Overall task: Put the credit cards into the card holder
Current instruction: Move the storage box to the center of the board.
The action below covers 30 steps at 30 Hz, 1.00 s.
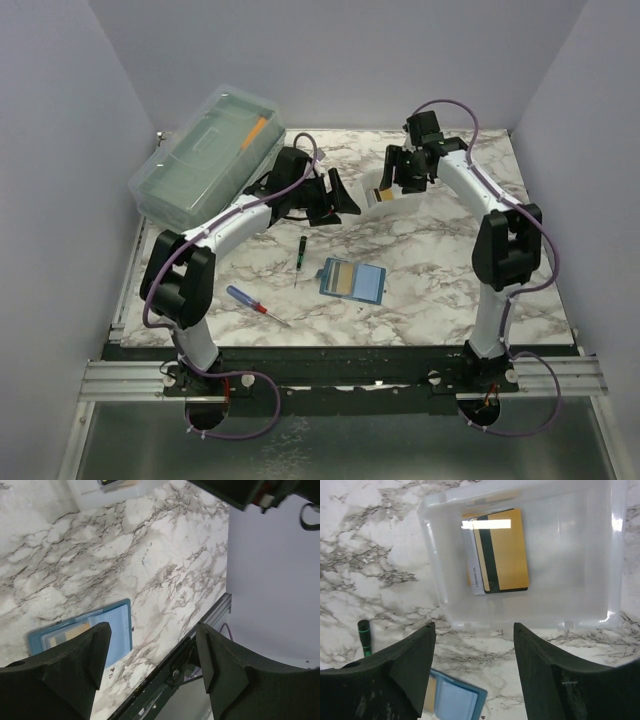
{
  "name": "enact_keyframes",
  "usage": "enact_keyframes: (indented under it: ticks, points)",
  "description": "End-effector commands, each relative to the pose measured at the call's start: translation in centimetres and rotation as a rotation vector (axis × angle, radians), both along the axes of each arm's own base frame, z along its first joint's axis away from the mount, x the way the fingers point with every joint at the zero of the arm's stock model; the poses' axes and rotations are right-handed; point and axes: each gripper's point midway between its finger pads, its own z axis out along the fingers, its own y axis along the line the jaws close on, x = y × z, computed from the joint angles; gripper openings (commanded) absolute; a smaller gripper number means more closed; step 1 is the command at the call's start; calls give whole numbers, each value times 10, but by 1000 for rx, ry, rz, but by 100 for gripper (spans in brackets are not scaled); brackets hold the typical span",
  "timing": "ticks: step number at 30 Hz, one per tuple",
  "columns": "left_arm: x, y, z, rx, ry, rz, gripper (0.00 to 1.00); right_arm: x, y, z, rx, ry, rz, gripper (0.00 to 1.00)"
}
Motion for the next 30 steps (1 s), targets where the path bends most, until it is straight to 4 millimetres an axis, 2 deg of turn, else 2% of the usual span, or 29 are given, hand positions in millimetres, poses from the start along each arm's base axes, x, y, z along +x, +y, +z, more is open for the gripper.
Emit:
enact_keyframes:
  ticks: [1,5,8,11,17,19,21,23,25,30]
  points:
    - [10,-6,1,38,17,-16,74,-3,-11,-24,-99,129,34,65]
    - [29,-3,-3,26,73,12,72,-6,-2,-26,-56,177,60,61]
    - [47,-1,-6,12,86,33,72,-20,5,-29,-9,216,82,60]
    - [62,3,-17,14,115,63,71,-40,12,-31,39,281,103,59]
    - [79,1,-38,12,160,72,69,-64,23,-7,137,329,124,59]
    - [80,0,-40,3,171,68,69,-59,18,1,111,302,92,60]
    - [78,5,-42,2,182,74,69,-45,3,1,43,271,6,67]
    - [73,18,-50,13,204,89,69,-31,-13,-11,-27,274,-104,76]
    - [63,32,-59,24,236,105,69,-25,-20,-21,-51,310,-189,80]
    - [48,55,-64,42,251,132,69,-12,-17,-48,-21,328,-300,84]
